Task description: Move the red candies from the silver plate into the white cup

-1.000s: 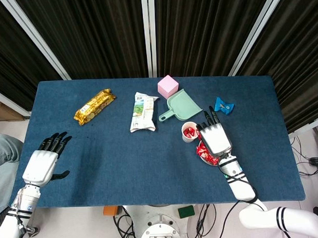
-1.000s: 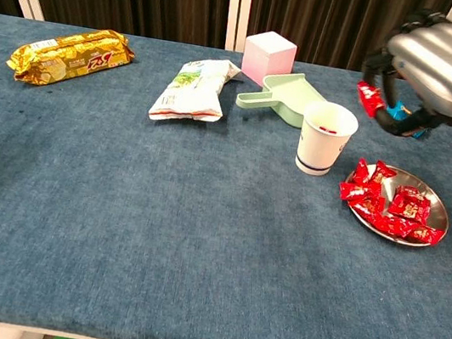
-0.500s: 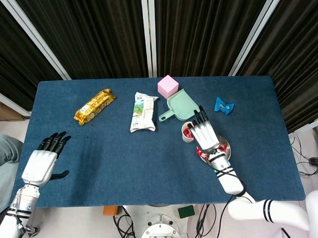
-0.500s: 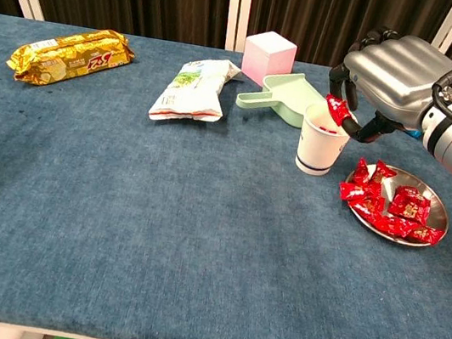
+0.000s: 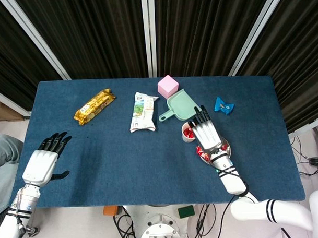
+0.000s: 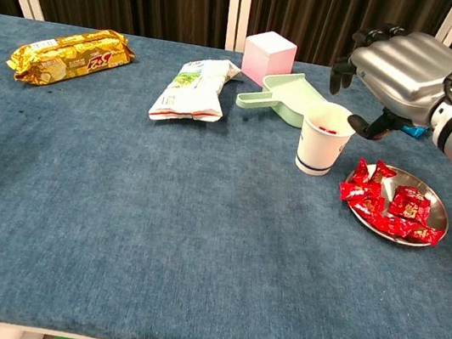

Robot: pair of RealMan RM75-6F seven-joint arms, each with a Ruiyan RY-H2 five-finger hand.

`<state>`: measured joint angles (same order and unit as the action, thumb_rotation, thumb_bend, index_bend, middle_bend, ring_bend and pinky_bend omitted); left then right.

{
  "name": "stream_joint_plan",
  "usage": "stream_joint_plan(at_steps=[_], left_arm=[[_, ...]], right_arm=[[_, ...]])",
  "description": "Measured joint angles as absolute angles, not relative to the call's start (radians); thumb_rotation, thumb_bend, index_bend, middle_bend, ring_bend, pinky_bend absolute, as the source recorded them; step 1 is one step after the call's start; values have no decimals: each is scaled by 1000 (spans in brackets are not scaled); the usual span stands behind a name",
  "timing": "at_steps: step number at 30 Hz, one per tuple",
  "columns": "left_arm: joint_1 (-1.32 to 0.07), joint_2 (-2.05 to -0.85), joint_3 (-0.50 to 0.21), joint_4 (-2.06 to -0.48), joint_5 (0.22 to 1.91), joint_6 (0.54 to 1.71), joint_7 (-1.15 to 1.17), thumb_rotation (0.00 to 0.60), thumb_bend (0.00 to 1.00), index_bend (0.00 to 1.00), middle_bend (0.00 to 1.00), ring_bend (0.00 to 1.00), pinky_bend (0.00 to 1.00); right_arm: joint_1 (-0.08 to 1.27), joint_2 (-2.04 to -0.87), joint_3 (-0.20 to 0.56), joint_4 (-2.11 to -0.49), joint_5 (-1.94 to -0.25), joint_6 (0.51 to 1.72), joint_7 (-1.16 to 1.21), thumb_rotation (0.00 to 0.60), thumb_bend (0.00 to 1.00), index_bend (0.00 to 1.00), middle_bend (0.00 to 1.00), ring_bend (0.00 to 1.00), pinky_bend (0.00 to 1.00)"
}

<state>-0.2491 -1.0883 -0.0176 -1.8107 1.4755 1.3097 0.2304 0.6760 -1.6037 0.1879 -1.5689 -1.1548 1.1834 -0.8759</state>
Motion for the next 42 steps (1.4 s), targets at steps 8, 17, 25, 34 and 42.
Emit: stream_joint_plan(at_steps=[8, 17, 25, 34, 42], left_arm=[[-249, -1088, -16, -1810, 1477, 1309, 230, 600, 33, 101, 30, 5, 144], [-246, -1090, -14, -1818, 1485, 1318, 244, 600, 33, 101, 30, 5, 144], [-247, -1091, -15, -1816, 1482, 1315, 243, 600, 33, 101, 30, 5, 144], [-248, -1091, -16, -1814, 1479, 1312, 241, 600, 34, 101, 30, 5, 144], [-247, -1089, -16, -1813, 1480, 1315, 237, 600, 33, 101, 30, 5, 144]], right_arm=[[590, -1497, 117, -1662, -1218, 1269, -836, 600, 359, 355, 291, 0, 0], [504, -1412, 19, -1691, -1196, 1251, -784, 600, 287, 246, 185, 0, 0], [496, -1439, 14, -1613, -1153, 1195, -752, 600, 286, 200, 141, 0, 0], [523, -1509, 34, -1551, -1127, 1143, -764, 600, 286, 179, 132, 0, 0], [550, -1559, 49, -1512, -1087, 1112, -814, 600, 294, 186, 172, 0, 0]])
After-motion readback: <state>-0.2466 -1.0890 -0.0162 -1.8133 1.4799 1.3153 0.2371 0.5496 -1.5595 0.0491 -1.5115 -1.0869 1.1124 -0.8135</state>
